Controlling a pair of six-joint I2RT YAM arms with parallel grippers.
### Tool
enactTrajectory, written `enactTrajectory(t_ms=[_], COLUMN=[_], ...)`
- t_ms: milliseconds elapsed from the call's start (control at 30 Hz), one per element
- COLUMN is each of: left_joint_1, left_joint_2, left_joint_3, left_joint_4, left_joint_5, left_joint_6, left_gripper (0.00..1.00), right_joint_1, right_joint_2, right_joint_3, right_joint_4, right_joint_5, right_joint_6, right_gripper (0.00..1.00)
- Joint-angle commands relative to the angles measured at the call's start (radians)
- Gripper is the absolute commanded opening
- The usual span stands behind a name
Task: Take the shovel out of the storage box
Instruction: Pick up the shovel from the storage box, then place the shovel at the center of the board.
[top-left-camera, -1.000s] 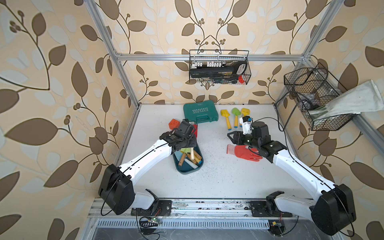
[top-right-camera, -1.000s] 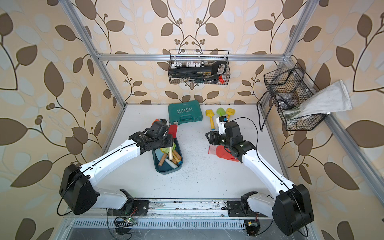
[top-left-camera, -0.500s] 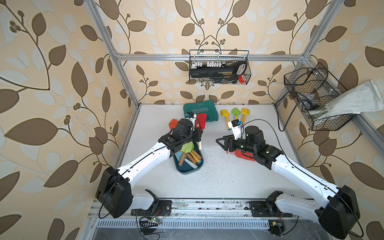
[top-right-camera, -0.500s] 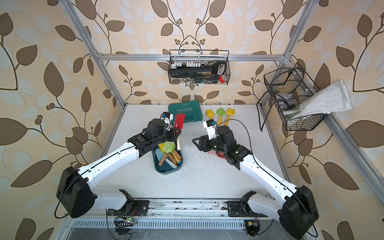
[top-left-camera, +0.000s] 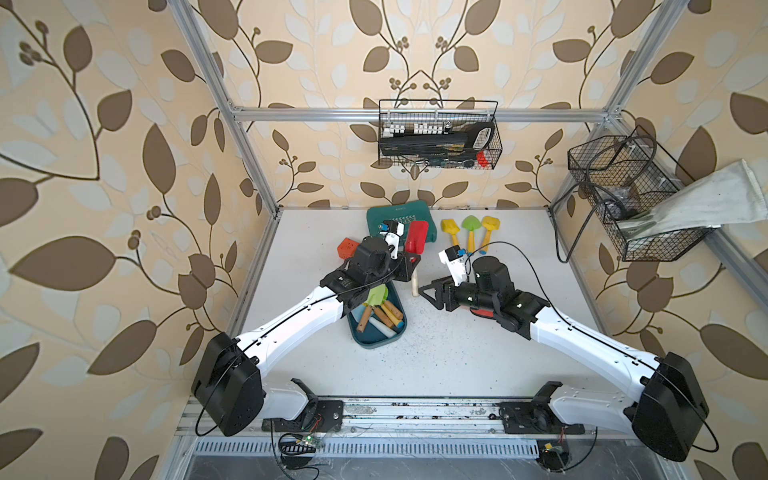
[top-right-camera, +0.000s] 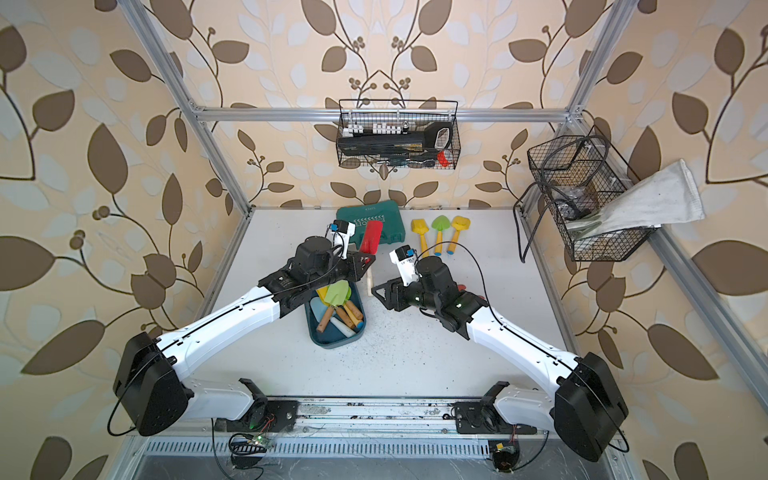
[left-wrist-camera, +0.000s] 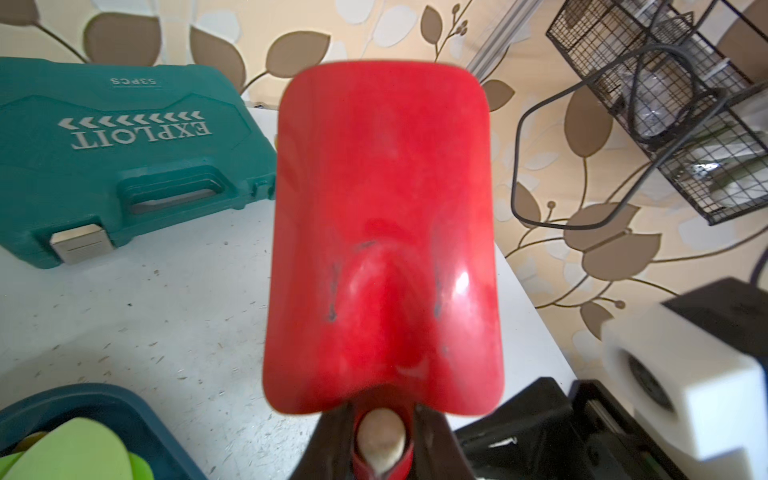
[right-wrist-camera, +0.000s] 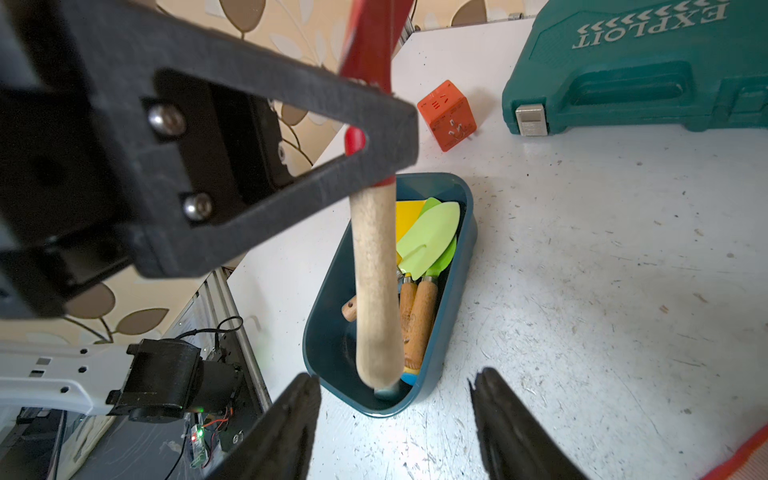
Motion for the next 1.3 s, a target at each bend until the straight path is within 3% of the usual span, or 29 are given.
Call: enactTrajectory(t_ms=[0, 133, 300, 433, 567, 667, 733, 767, 800, 933, 1067, 1267], left_joint_1=[-0.025, -0.043, -0.046, -0.046, -0.046, -0.047, -0.046, -0.046, -0.046, -0.047, -0.043, -0.016], left_joint_2=[-0.01, -0.004, 0.003, 0.005, -0.001, -0.006, -0.009, -0.013, -0.017, -0.064, -0.121, -0.187], left_joint_3=[0.029, 0.037, 0.047, 0.048, 0.04, 0.039, 0.04, 0.043, 0.043, 0.002, -0.05, -0.139], left_joint_4=[0.093, 0.1, 0.099, 0.102, 0.108, 0.099, 0.08, 0.063, 0.046, 0.004, -0.098, -0.203], left_joint_5=[0.07, 0.058, 0.058, 0.061, 0.054, 0.052, 0.052, 0.057, 0.056, -0.004, -0.104, -0.188], left_joint_6=[-0.009, -0.004, -0.009, -0.018, -0.013, -0.01, -0.007, 0.001, 0.009, 0.034, 0.065, 0.064], left_gripper=[0.0, 0.0, 0.0, 0.01, 0.02, 0.03, 0.16, 0.34, 0.46, 0.7, 0.76, 0.75], right_joint_1=[0.007, 0.01, 0.009, 0.01, 0.009, 0.009, 0.009, 0.009, 0.009, -0.003, -0.084, -0.334], right_joint_2=[0.014, 0.016, 0.0, 0.002, 0.015, 0.019, 0.016, 0.012, 0.008, 0.011, 0.041, 0.121], right_joint_3=[-0.005, -0.004, -0.008, -0.008, 0.0, 0.004, 0.003, 0.0, -0.001, 0.006, 0.032, 0.081], right_joint_4=[0.048, 0.044, 0.037, 0.038, 0.031, 0.025, 0.02, 0.019, 0.019, -0.011, -0.086, -0.171], right_joint_5=[-0.011, -0.007, 0.009, 0.011, -0.006, -0.009, -0.002, 0.008, 0.019, 0.049, 0.021, -0.007], right_joint_6=[0.014, 0.019, 0.013, 0.013, 0.012, 0.008, 0.003, 0.002, 0.001, 0.003, 0.01, 0.026], right_gripper=[0.6, 0.55, 0.39, 0.34, 0.17, 0.16, 0.15, 0.15, 0.14, 0.14, 0.14, 0.15])
